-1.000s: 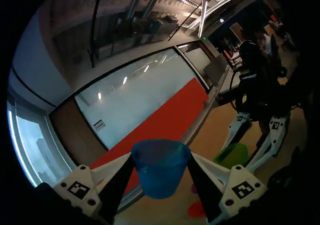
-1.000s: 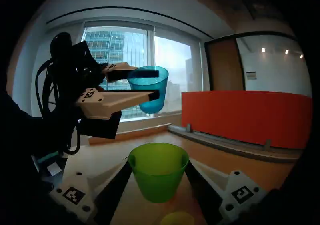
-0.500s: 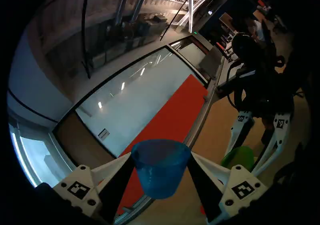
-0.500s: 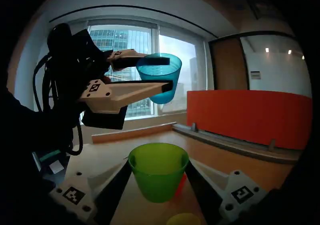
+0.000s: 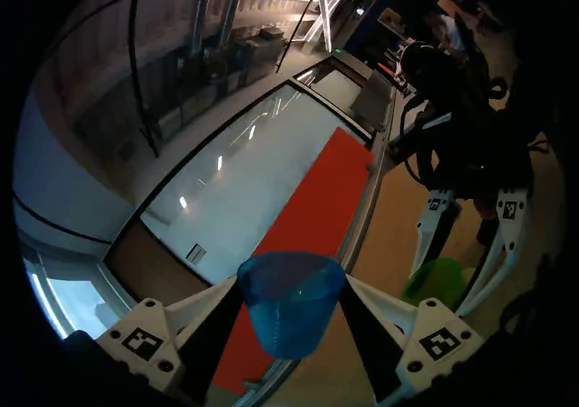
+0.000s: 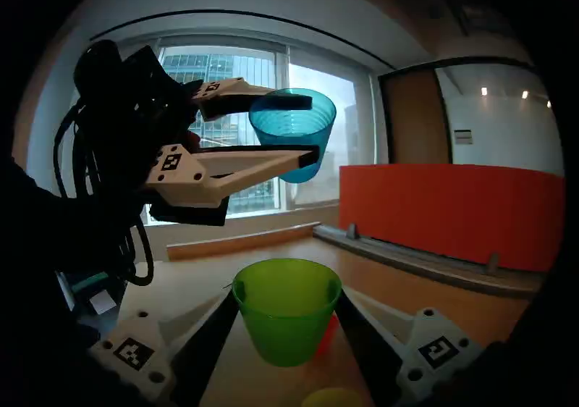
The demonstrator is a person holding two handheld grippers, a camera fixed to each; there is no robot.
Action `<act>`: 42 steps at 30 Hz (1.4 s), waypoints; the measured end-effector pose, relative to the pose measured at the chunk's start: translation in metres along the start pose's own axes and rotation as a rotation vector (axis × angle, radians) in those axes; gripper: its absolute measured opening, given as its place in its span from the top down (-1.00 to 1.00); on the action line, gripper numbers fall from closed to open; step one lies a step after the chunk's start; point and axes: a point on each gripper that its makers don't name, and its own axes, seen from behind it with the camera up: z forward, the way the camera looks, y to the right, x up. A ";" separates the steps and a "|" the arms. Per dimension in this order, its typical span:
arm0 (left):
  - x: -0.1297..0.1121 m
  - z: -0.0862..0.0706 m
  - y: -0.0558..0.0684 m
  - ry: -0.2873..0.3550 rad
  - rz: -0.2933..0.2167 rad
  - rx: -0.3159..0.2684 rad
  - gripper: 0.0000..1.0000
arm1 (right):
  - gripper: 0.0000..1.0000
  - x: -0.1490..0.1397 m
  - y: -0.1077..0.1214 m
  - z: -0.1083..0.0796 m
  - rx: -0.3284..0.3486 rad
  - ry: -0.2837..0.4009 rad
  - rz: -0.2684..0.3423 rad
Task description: Pour water
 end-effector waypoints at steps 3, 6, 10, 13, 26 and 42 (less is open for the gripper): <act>0.002 0.000 -0.002 0.003 0.017 0.005 -0.73 | -0.83 0.000 0.000 0.001 0.000 0.000 -0.001; 0.005 -0.001 -0.003 0.006 0.030 0.007 -0.74 | -0.82 0.001 0.001 0.001 -0.001 0.000 -0.002; 0.008 -0.002 -0.003 0.010 0.041 0.010 -0.73 | -0.82 0.002 0.001 0.001 -0.002 0.001 -0.004; 0.009 -0.003 -0.004 0.012 0.050 0.012 -0.73 | -0.82 0.003 0.002 0.000 -0.005 0.002 -0.005; 0.012 -0.005 -0.005 0.014 0.093 0.017 -0.74 | -0.82 0.006 0.004 -0.003 -0.009 0.004 -0.012; 0.014 -0.005 -0.005 0.014 0.136 0.022 -0.73 | -0.82 0.003 0.002 -0.002 -0.009 -0.007 -0.039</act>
